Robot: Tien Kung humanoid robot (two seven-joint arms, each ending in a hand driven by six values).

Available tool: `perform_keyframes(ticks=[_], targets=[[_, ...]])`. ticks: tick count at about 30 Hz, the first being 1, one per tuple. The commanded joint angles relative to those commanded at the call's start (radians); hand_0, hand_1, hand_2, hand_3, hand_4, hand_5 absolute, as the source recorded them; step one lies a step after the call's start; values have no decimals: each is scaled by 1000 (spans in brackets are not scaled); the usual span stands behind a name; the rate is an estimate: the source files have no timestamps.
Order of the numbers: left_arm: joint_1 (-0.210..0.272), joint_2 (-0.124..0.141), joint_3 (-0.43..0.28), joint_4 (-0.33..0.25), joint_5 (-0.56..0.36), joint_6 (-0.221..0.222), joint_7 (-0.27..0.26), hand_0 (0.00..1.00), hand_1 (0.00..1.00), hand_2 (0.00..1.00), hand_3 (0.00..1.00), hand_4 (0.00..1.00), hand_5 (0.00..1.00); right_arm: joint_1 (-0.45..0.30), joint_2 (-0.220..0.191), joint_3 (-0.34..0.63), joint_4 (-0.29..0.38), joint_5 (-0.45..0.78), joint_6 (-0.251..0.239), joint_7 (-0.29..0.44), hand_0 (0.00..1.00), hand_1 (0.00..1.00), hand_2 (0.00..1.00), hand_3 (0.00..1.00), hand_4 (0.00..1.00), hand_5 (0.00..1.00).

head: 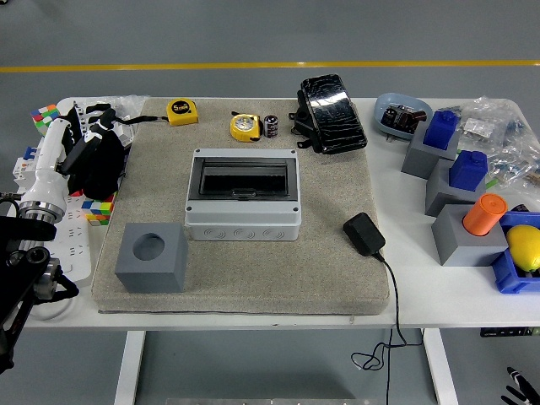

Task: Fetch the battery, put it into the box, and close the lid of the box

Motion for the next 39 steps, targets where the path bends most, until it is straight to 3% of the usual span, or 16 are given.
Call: perform_keyframes(ticks=[16,17,22,23,39], targets=[[-7,0,2,5,-23,-28,2,483,635,643,681,998,770,5,-5,-16,0,8,-1,-2,623,679,657,544,915,481],[-8,0,2,5,-22,-33,3,449,634,642,652,998,465,6,-5,-16,0,8,-1,-2,624,679,657,545,916,481],[-10,1,3,4,-5,-45,7,449,634,642,652,998,465,7,-5,-15,0,7,0,-4,624,679,657,545,916,481],[-10,2,3,4,-2,-47,8,449,633,633,642,998,364,7,-5,-16,0,6,0,-5,624,679,657,545,916,482],[-1,3,-10,2,14,-56,10,451,630,629,639,998,321,1,0,-14,0,5,-3,-4,624,679,657,545,917,483]])
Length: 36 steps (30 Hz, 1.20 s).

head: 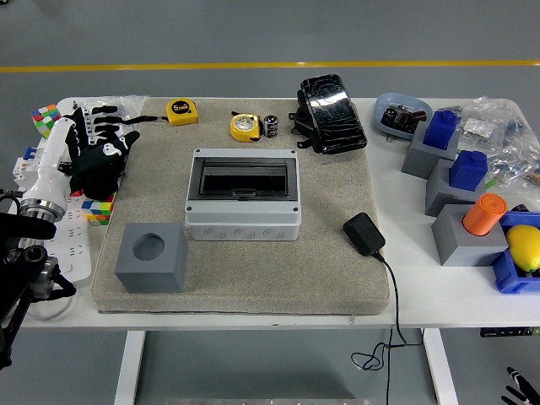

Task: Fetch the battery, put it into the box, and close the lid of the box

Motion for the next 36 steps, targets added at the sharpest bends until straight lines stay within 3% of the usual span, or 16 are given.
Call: perform_keyframes(ticks=[2,13,14,19,20,25,26,36], targets=[[0,-1,-2,0,4,-3,0,451,629,627,636,998,261,0,1,3,0,-1,1,0,623,679,657,546,917,482],[5,-5,-12,1,9,-11,-3,453,629,625,637,981,227,-1,3,17,0,-9,2,-1,623,679,657,545,918,484],[5,-5,-12,2,9,-12,-5,467,617,631,640,826,81,-1,3,18,0,-10,2,-1,623,679,657,545,918,484],[7,-6,-12,2,1,-11,-19,467,617,631,640,826,81,-2,4,18,0,-10,2,0,623,679,657,545,918,484],[7,-6,-11,2,-4,-10,-25,495,618,635,647,576,2,-2,4,17,0,-9,2,0,623,680,657,545,918,483],[6,-7,-10,2,-21,-1,-46,495,618,635,647,576,2,-1,4,20,0,-11,2,0,623,680,657,545,918,483],[6,-7,-10,2,-23,-1,-48,509,611,625,647,292,2,-1,4,20,0,-10,2,0,623,680,657,545,919,484],[4,-6,-9,5,-52,-12,-66,509,614,628,645,277,2,0,4,23,0,-12,2,2,623,679,657,545,919,484]])
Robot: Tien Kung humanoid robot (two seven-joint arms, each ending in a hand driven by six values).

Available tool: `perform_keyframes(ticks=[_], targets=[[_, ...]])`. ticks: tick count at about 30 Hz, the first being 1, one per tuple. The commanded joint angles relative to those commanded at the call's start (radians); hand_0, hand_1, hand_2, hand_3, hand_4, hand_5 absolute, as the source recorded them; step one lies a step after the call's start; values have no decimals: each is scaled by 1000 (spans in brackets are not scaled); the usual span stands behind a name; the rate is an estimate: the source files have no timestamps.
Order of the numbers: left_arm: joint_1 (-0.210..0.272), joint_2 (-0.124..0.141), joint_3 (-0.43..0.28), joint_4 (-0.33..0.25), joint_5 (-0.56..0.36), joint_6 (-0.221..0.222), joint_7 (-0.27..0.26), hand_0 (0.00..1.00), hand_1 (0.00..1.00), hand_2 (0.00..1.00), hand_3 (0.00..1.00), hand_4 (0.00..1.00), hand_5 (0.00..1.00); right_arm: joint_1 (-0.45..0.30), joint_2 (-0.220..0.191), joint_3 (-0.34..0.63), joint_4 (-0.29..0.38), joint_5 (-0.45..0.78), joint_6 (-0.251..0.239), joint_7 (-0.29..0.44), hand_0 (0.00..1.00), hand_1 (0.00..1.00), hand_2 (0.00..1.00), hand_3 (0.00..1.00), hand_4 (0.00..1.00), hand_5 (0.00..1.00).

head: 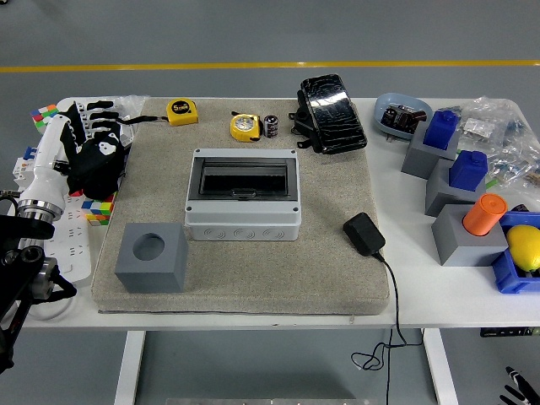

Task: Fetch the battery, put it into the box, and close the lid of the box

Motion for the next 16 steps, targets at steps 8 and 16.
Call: perform_keyframes(ticks=[8,16], targets=[[2,-1,-7,2,13,-15,22,513,624,639,651,395,2,-1,0,-2,0,1,1,0,623,679,657,545,918,483],[0,0,-7,8,56,-48,46,448,619,626,636,953,214,0,-1,-2,0,3,1,0,623,679,657,545,918,482]])
